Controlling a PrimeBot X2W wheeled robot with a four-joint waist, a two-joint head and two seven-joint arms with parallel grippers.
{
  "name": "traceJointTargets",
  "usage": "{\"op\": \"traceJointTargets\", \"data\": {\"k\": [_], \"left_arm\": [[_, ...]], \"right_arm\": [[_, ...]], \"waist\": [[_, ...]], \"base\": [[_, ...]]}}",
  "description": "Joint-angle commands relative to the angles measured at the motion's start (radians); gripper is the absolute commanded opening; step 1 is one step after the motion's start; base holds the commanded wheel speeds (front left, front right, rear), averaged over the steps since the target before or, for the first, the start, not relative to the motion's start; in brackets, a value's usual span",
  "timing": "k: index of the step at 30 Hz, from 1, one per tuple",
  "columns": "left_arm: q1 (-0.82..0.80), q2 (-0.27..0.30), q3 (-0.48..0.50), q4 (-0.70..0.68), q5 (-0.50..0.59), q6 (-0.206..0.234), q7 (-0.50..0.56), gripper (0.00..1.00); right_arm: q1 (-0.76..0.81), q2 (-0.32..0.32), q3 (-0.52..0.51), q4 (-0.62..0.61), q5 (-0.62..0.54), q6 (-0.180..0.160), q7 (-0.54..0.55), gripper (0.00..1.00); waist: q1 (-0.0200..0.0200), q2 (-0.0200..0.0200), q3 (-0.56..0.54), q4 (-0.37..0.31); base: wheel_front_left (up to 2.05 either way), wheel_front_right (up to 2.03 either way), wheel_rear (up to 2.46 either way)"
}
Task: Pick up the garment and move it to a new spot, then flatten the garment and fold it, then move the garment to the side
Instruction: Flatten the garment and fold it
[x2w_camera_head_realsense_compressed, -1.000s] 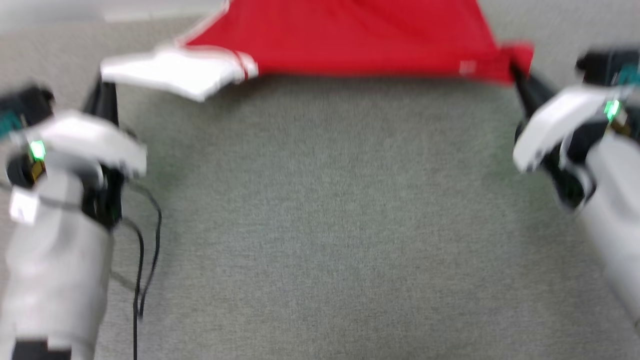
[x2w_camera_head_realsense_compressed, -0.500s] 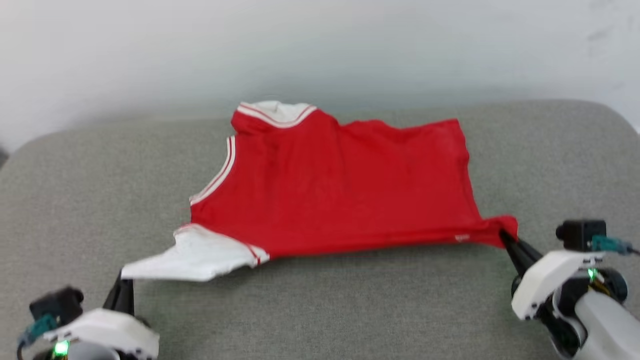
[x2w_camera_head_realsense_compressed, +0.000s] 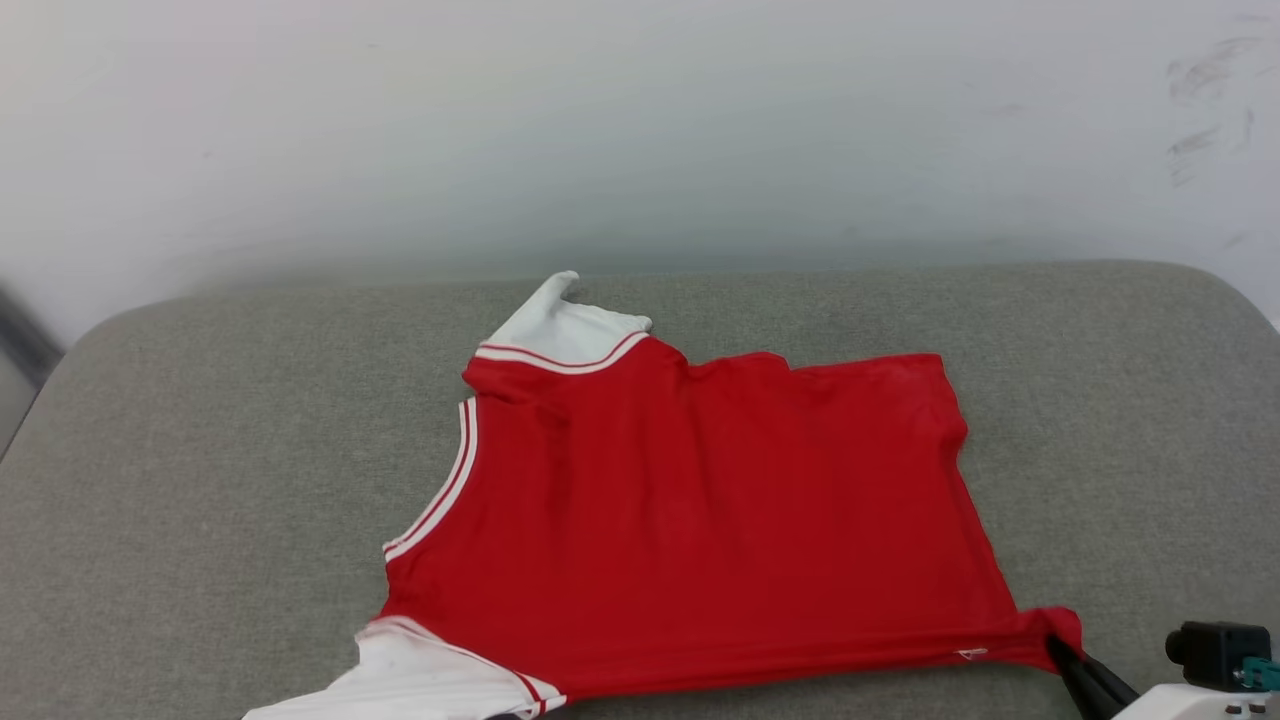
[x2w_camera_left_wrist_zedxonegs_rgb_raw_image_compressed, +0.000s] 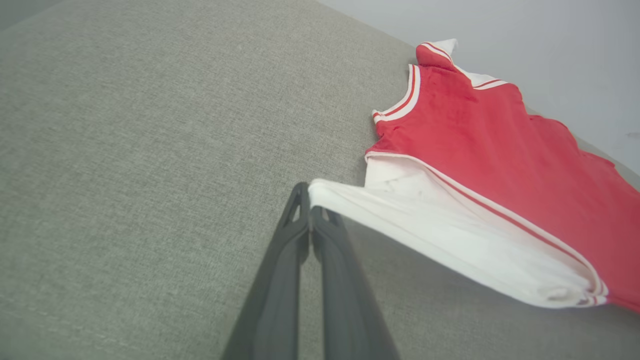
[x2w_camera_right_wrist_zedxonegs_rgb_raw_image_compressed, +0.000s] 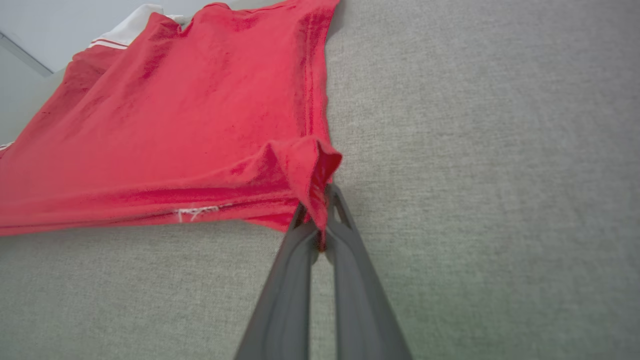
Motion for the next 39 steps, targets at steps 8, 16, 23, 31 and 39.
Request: {"op": "traceJointTargets", "data": {"k": [8, 16, 23, 31, 39], "left_arm": [[-0.049, 0.057, -0.013, -0.101, 0.030, 0.018, 0.055, 0.00], [-0.274, 0.060, -0.091, -0.036, 0.059, -0.034, 0.097, 0.00], [-0.459, 0.038, -0.123, 0.095, 0.075, -0.067, 0.082, 0.00], [-0.608, -0.005, -0.172, 0.279, 0.066, -0.108, 0.106, 0.00], [-0.658, -0.040, -0.196, 0.438, 0.032, -0.158, 0.133, 0.73]], "right_arm": [[0.106, 0.069, -0.211, -0.207, -0.147, -0.012, 0.149, 0.00], [0.010, 0.164, -0.303, -0.337, -0.291, -0.008, 0.341, 0.00], [-0.144, 0.194, -0.287, -0.317, -0.334, -0.008, 0.403, 0.00], [-0.257, 0.187, -0.235, -0.187, -0.336, -0.008, 0.393, 0.00], [-0.283, 0.192, -0.167, -0.086, -0.292, -0.008, 0.310, 1.00]], "waist": [[0.0002, 0.0000, 0.014, 0.000], [0.0002, 0.0000, 0.096, -0.015], [0.0002, 0.0000, 0.211, -0.033], [0.0002, 0.0000, 0.294, -0.033], [0.0002, 0.0000, 0.285, -0.035]], "base": [[0.00, 0.00, 0.00], [0.00, 0.00, 0.00], [0.00, 0.00, 0.00], [0.00, 0.00, 0.00], [0.00, 0.00, 0.00]]}}
